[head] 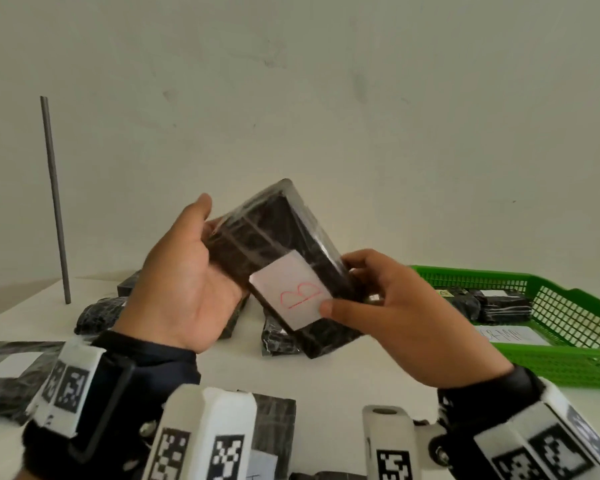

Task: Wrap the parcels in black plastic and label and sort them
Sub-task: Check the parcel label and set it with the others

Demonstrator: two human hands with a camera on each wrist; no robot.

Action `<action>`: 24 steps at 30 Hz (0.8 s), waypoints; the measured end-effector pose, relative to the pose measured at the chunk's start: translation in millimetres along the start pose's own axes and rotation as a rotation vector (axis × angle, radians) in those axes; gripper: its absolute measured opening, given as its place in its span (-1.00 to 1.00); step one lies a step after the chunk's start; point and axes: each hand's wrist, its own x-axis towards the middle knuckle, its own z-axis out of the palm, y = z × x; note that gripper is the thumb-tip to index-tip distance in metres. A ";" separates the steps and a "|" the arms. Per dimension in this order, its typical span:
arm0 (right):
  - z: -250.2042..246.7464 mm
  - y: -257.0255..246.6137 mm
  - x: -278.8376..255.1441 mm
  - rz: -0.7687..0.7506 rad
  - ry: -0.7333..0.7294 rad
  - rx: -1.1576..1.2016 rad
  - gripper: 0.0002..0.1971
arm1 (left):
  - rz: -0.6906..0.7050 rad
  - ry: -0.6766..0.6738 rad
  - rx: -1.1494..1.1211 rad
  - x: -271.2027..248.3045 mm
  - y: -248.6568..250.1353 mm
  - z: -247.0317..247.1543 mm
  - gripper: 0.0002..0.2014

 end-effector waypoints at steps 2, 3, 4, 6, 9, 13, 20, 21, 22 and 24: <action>-5.2 0.4 1.5 -0.009 0.040 0.064 -0.54 | 0.055 -0.067 0.135 -2.8 -1.1 4.0 -0.48; -6.9 0.4 2.0 -0.007 0.070 0.098 -0.46 | 0.084 -0.087 0.225 -3.9 -3.5 7.1 -0.52; -7.4 2.2 3.3 0.004 0.105 0.131 -0.40 | 0.103 -0.100 0.328 -4.5 -6.5 7.4 -0.48; -7.9 4.6 4.7 0.037 0.180 0.217 -0.45 | 0.126 -0.194 0.563 -5.4 -12.8 7.2 -0.30; -10.9 7.2 6.5 0.111 0.238 0.415 -0.68 | 0.156 -0.399 0.937 -12.3 -17.9 9.2 -0.09; -16.0 2.2 2.4 0.159 0.187 0.560 -0.75 | 0.304 -0.538 1.086 -15.2 -25.2 11.3 -0.08; -12.4 -5.1 -1.7 0.057 0.036 0.451 -0.50 | 0.388 -0.452 0.883 -8.2 -25.0 7.7 -0.49; -8.7 -6.9 -2.1 0.040 0.013 0.452 -0.55 | 0.375 -0.445 0.859 -8.8 -26.6 7.9 -0.50; -4.8 -9.5 -2.6 0.030 0.001 0.447 -0.61 | 0.358 -0.445 0.837 -9.9 -28.0 8.5 -0.51; 0.3 -11.7 -3.2 -0.016 0.020 0.392 -0.61 | 0.333 -0.448 0.761 -13.4 -30.0 12.5 -0.53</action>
